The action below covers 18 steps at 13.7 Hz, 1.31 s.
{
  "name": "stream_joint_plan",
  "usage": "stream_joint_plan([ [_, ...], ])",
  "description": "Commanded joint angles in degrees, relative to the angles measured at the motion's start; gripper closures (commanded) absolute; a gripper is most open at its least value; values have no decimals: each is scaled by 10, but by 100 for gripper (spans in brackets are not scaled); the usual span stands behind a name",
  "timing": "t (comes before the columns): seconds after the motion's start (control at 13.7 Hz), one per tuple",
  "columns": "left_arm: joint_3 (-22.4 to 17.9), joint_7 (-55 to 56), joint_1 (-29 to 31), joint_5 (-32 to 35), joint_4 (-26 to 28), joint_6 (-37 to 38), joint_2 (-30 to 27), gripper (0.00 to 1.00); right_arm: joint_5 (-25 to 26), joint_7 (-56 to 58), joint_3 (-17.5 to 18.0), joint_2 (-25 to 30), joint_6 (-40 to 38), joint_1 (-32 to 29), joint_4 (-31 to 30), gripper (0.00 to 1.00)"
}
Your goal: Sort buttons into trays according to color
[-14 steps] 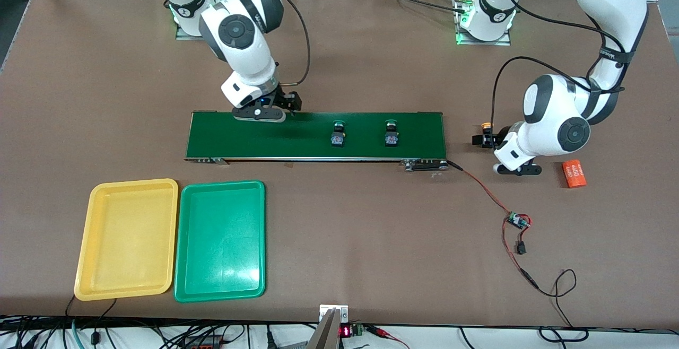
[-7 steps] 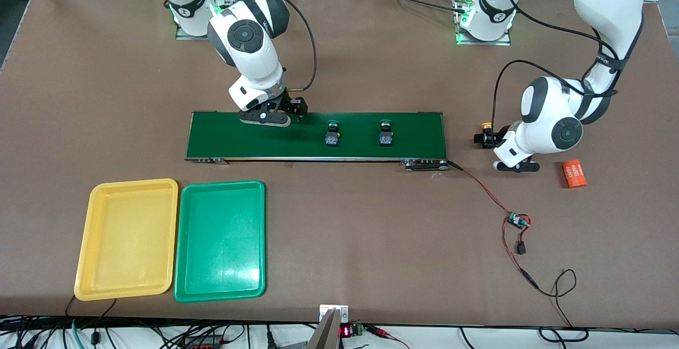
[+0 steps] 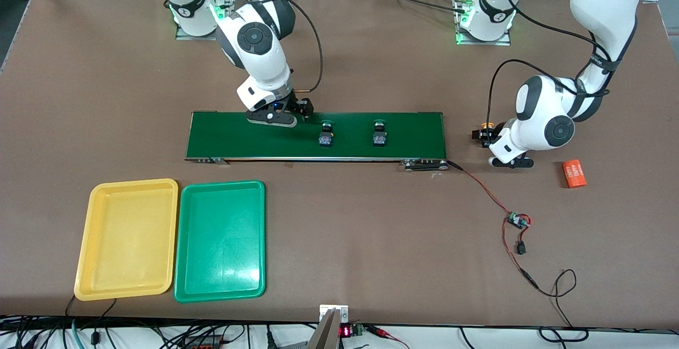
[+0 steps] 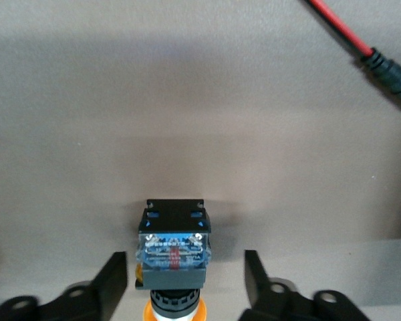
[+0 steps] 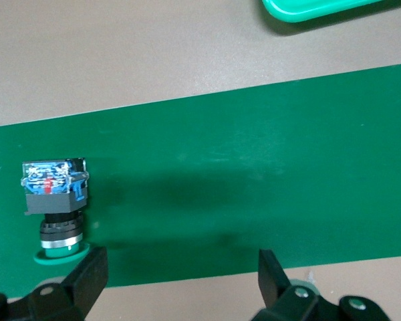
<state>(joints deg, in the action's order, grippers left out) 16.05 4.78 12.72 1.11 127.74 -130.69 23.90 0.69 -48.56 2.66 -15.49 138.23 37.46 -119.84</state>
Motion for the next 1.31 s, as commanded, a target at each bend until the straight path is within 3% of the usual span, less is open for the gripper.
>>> stream_joint_plan([
  [0.0,6,-13,8,8,4,-5,-3,75,11,-15,-4,-12,0,9,13,0],
  [0.15,6,-50,8,8,-1,-5,-7,91,11,-15,-4,-15,1,10,14,0],
  [0.22,6,-78,7,7,-7,-4,-9,93,11,-11,-4,-15,1,10,14,0],
  [0.44,9,-83,0,7,-43,19,-34,95,18,4,-5,-18,1,10,14,0],
  [0.73,25,-82,-47,-4,-130,118,-43,95,28,14,-5,-28,1,9,22,0],
  [1.24,33,-15,-129,-91,-139,112,-46,96,27,8,-5,-45,1,13,36,0],
])
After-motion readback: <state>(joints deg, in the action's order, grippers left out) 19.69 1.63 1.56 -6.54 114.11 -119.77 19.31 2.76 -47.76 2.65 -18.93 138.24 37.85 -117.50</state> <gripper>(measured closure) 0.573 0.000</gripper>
